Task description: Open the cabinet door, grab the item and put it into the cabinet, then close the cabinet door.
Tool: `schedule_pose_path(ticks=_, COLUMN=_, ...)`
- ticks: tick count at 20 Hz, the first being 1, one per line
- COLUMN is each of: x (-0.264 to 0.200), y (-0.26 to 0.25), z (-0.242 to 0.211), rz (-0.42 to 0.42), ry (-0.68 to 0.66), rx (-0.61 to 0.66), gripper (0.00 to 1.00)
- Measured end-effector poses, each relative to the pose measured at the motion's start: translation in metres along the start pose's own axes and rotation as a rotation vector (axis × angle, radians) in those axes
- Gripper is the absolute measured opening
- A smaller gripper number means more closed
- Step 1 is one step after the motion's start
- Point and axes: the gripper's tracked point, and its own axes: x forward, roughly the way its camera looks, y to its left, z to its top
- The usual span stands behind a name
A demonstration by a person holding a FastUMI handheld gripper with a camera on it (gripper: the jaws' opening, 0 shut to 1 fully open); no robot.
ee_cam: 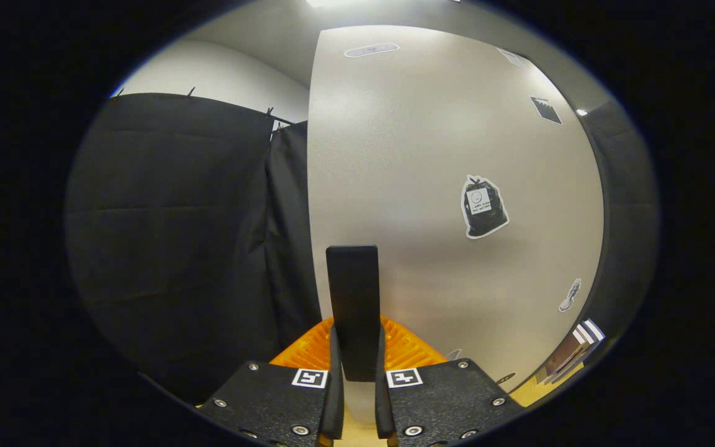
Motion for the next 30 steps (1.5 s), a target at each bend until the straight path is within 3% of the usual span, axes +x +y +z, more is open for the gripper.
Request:
schedule_pose_path(ticks=7, x=-0.013, y=-0.008, z=-0.002, rz=0.067, ry=0.01, rx=0.01, gripper=0.2)
schedule_pose_path(ticks=15, x=-0.066, y=-0.022, z=0.002, rz=0.059, ry=-0.002, rx=0.004, gripper=0.2)
schedule_pose_path(ticks=23, x=-0.122, y=-0.063, z=-0.001, rz=0.001, ry=0.011, rx=0.012, gripper=0.2)
schedule_pose_path(ticks=30, x=-0.159, y=-0.11, z=0.001, rz=-0.164, ry=-0.021, rx=-0.044, gripper=0.19)
